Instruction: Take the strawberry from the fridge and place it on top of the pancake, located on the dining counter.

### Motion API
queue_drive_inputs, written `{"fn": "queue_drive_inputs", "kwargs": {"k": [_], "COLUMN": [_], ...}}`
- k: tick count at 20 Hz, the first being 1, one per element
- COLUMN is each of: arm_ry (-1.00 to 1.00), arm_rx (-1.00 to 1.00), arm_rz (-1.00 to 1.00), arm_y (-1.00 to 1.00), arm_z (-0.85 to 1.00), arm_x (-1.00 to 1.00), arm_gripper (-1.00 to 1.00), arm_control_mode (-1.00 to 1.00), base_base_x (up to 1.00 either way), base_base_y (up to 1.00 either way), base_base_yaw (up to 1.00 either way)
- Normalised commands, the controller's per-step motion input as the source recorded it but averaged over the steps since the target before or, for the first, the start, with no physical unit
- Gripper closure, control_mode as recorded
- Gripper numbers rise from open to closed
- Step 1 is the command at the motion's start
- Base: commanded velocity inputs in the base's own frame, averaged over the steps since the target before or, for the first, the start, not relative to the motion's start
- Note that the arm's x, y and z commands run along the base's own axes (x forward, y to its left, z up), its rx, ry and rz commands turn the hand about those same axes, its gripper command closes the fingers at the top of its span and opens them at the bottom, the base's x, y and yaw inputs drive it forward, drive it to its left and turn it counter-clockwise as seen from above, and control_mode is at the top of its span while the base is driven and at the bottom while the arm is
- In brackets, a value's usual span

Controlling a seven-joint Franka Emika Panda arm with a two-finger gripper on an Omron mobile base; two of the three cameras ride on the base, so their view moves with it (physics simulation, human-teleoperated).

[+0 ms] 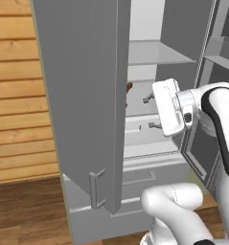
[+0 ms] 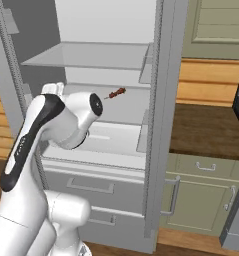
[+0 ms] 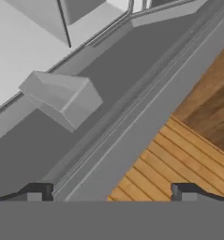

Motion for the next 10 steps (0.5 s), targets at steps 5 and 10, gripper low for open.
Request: {"fn": "queue_drive_inputs", "kwargs": {"k": [5, 10], "arm_ry": [-0.03, -0.16], "arm_rx": [0.00, 0.00], "arm_rz": [0.18, 0.23], "arm_y": [0.02, 0.32], "arm_z": [-0.14, -0.18], "arm_x": [1.00, 0.75], "arm_gripper": [-1.00, -1.00], "arm_control_mode": [-1.00, -1.00], "base_base_x": [0.00, 0.00], "base_base_y": [0.00, 0.00], "base_base_yaw": [0.00, 0.00]}}
